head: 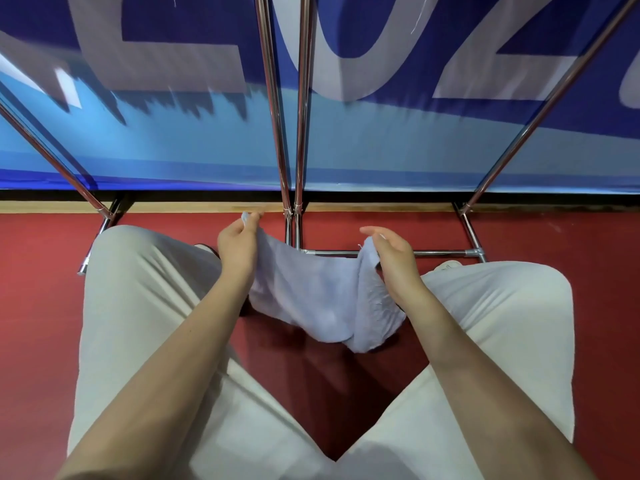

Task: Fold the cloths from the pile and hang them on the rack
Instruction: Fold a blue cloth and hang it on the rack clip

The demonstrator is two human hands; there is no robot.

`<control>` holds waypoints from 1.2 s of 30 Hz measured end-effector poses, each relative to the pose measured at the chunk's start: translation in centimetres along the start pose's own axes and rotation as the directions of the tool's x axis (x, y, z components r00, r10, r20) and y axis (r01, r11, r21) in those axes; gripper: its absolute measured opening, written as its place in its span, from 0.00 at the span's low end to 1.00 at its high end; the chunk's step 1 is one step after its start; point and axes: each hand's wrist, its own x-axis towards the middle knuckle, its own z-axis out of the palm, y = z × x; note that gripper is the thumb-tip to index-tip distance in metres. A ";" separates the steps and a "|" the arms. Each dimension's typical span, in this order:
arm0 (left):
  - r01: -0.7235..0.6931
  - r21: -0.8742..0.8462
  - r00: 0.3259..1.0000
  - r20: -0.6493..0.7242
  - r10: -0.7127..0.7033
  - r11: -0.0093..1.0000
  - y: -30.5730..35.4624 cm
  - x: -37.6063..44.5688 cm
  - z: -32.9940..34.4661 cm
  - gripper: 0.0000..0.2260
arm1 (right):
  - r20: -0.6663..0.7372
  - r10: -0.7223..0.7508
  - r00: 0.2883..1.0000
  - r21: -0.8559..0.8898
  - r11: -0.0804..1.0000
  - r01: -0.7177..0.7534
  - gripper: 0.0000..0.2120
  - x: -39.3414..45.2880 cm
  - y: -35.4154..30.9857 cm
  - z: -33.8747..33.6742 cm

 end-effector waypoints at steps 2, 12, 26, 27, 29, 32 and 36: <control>0.112 -0.034 0.994 0.006 -0.112 0.993 -0.1 -0.3 0.5 0.08 | 0.010 0.008 1.000 0.023 1.000 -0.008 0.12 -0.2 -0.2 0.3; 0.253 -0.003 0.953 0.175 -0.249 0.967 -0.3 -1.9 2.3 0.12 | 0.289 -0.013 0.957 0.203 0.978 -0.049 0.08 -0.8 -1.2 1.8; 0.231 -0.040 0.956 0.192 -0.219 0.972 2.1 -2.5 3.9 0.14 | 0.160 -0.194 0.968 -0.067 0.976 0.206 0.08 -0.3 -2.8 4.0; 0.200 -0.021 0.963 0.190 -0.193 0.979 1.9 -2.4 3.8 0.14 | 0.172 -0.194 0.966 -0.066 0.976 0.208 0.10 -0.3 -3.0 4.2; 0.184 -0.044 0.969 0.177 -0.174 0.982 1.9 -2.6 3.5 0.14 | 0.191 -0.191 0.963 -0.072 0.976 0.208 0.11 -0.4 -3.2 4.7; 0.235 -0.131 0.962 0.176 -0.211 0.963 2.1 -2.9 3.5 0.11 | 0.204 -0.174 0.963 -0.080 0.978 0.194 0.09 -0.4 -3.3 5.3; 0.266 -0.193 0.936 0.286 -0.205 0.944 2.0 -3.7 3.8 0.06 | 0.156 -0.168 0.973 -0.024 0.985 0.174 0.04 -0.4 -3.6 6.2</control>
